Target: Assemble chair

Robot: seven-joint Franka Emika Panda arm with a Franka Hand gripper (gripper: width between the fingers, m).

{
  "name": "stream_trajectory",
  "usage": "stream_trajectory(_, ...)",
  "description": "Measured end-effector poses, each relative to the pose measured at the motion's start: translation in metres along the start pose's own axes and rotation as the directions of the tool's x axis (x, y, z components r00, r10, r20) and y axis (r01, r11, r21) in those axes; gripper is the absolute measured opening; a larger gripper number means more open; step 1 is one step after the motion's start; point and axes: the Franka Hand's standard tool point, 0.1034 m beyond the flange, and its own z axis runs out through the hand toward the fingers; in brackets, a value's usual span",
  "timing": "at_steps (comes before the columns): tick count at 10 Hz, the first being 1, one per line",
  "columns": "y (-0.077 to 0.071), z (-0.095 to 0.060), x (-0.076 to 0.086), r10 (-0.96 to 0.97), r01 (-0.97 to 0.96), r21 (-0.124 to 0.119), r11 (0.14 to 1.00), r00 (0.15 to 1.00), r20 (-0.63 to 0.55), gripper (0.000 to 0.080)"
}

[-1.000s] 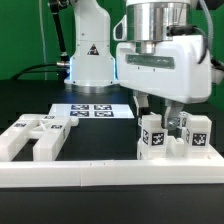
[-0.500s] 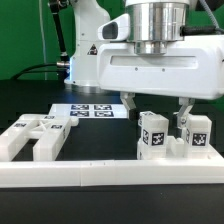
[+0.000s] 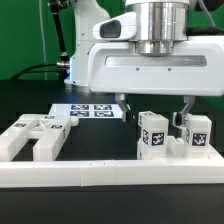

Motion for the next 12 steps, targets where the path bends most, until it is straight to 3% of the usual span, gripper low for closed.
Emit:
stream_trajectory(2, 0.0017, 0.0001, 0.0005, -0.177, 0.177, -0.010, 0.984, 0.984, 0.000, 0.0649)
stream_trajectory(4, 0.0034, 0.0003, 0.0009, -0.215, 0.215, -0.015, 0.976, 0.977, 0.002, 0.0649)
stream_trajectory(7, 0.0036, 0.0003, 0.0007, -0.183, 0.183, -0.015, 0.983, 0.983, 0.001, 0.0285)
stream_trajectory(12, 0.0071, -0.0006, -0.0068, 0.037, -0.036, -0.025, 0.999, 0.999, 0.040, 0.0288)
